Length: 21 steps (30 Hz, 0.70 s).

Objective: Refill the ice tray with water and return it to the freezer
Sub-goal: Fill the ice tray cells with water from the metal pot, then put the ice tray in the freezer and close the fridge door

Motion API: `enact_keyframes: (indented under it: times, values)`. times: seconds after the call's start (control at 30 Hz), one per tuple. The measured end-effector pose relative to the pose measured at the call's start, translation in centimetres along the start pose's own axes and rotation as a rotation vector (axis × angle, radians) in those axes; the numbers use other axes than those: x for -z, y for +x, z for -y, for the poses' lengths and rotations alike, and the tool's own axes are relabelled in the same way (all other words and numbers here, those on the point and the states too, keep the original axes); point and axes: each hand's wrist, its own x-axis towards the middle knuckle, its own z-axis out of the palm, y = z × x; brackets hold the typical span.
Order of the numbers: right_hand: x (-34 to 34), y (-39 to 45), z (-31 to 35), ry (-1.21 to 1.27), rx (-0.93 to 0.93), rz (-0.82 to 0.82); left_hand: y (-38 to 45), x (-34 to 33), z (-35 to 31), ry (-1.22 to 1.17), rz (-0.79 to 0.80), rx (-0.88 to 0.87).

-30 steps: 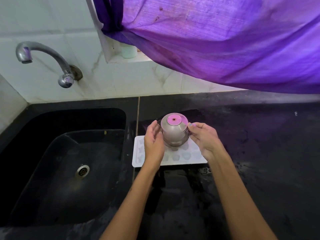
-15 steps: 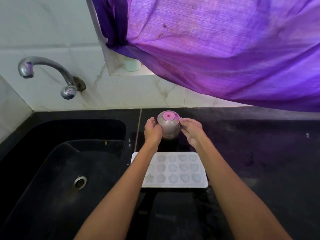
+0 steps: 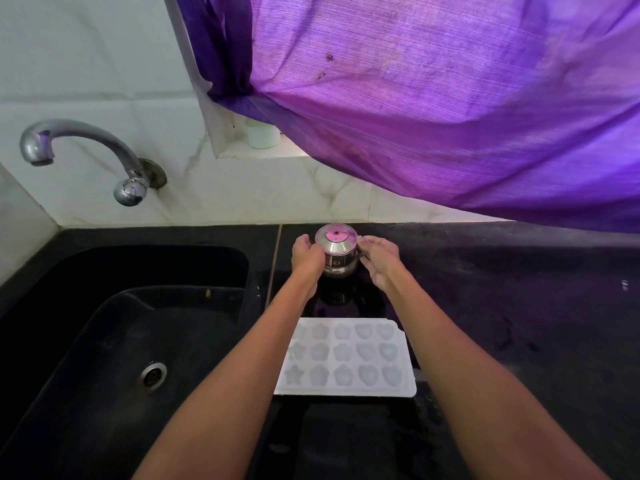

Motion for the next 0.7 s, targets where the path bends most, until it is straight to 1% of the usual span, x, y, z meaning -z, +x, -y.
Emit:
enact_keyframes:
  times: [0.3, 0.43, 0.5, 0.6, 0.7]
  values:
    - [0.5, 0.8, 0.1, -0.083, 0.022, -0.007, 0.3, 0.1, -0.1, 0.028, 0.007, 0.017]
    - [1.5, 0.7, 0.5, -0.144, 0.1, -0.138, -0.3, 0.6, -0.6, 0.031, 0.018, 0.01]
    - [2.7, 0.0, 0.6, -0.179, 0.158, -0.217, -0.7, 1.3, -0.8, 0.033, 0.011, -0.027]
    - [5.8, -2.0, 0.3, -0.298, 0.231, -0.279, -2.1, 3.8, -0.2, 0.124, -0.051, -0.12]
    - [9.1, -5.1, -1.0, -0.419, 0.241, -0.297, -4.9, 6.7, 2.4, 0.281, -0.194, -0.211]
